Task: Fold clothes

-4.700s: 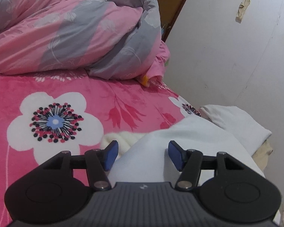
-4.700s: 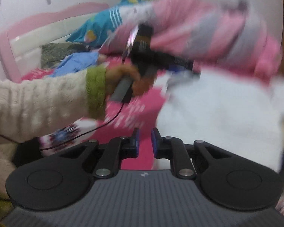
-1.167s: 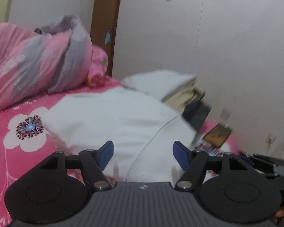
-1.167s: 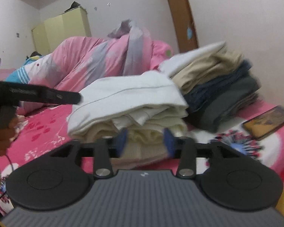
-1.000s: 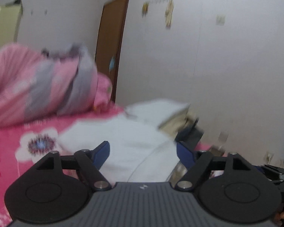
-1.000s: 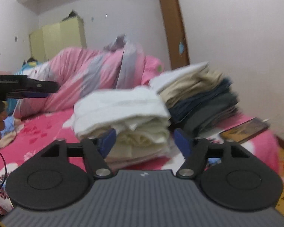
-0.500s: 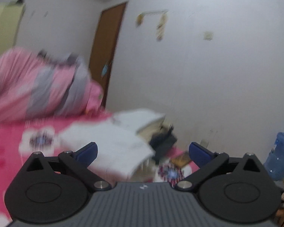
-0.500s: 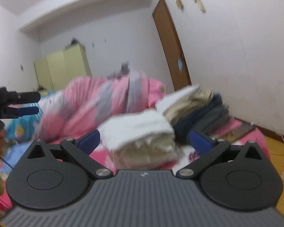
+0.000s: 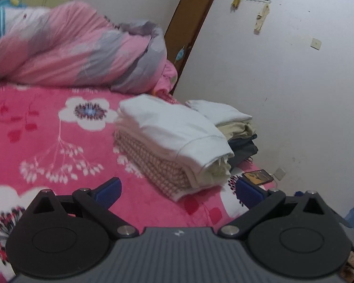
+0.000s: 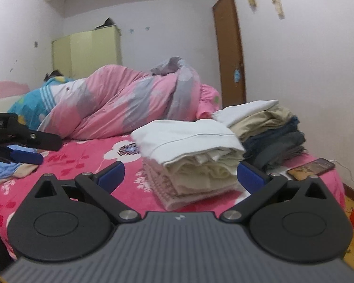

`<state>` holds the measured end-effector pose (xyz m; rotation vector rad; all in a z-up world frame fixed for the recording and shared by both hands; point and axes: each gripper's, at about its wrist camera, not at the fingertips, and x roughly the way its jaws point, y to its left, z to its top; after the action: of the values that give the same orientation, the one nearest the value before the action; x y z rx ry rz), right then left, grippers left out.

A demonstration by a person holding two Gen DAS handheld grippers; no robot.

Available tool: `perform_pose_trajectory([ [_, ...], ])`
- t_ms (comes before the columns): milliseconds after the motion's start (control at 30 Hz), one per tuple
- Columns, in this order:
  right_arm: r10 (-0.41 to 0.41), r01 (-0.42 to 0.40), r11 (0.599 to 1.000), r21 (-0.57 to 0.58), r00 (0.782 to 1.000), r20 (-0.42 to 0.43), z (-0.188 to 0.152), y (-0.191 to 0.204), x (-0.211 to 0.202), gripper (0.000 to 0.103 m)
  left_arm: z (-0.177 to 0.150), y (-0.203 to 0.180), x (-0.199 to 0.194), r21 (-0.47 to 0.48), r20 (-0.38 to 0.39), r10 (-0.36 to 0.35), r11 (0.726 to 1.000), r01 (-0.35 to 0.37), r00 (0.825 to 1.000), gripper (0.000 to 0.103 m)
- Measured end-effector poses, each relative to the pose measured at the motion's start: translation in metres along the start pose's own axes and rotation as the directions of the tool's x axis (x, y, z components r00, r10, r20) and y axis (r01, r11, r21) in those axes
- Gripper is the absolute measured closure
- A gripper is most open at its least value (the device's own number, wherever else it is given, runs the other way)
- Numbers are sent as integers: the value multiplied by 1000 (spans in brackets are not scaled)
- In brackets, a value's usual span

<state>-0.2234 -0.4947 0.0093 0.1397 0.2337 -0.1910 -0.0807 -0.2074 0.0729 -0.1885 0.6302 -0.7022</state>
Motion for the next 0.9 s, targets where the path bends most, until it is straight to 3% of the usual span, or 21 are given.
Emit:
perform_pose_trajectory([
  [133,15,-15,1000,-4,1000,-22,-1,10,9,1,-6,6,5,-7,-1,13,1000,-13,1000,0],
  [300,28,-27,999,18,999,-46,-4,15,18,1,-8,6,11,51,28,54,997,-55,998,0],
  [533,-79,77,997,-24,986,-148,-7,18,40,1,-13,7,23,89,41,70,993,-73,997,0],
  [633,-79,75,997,-25,977,-198,-5,17,49,1,-12,3,27,113,63,94,988,-101,994,0],
  [900,-86,79,996,-38,969,-230,14,16,68,1,1,-7,38,129,95,163,976,-174,982,0],
])
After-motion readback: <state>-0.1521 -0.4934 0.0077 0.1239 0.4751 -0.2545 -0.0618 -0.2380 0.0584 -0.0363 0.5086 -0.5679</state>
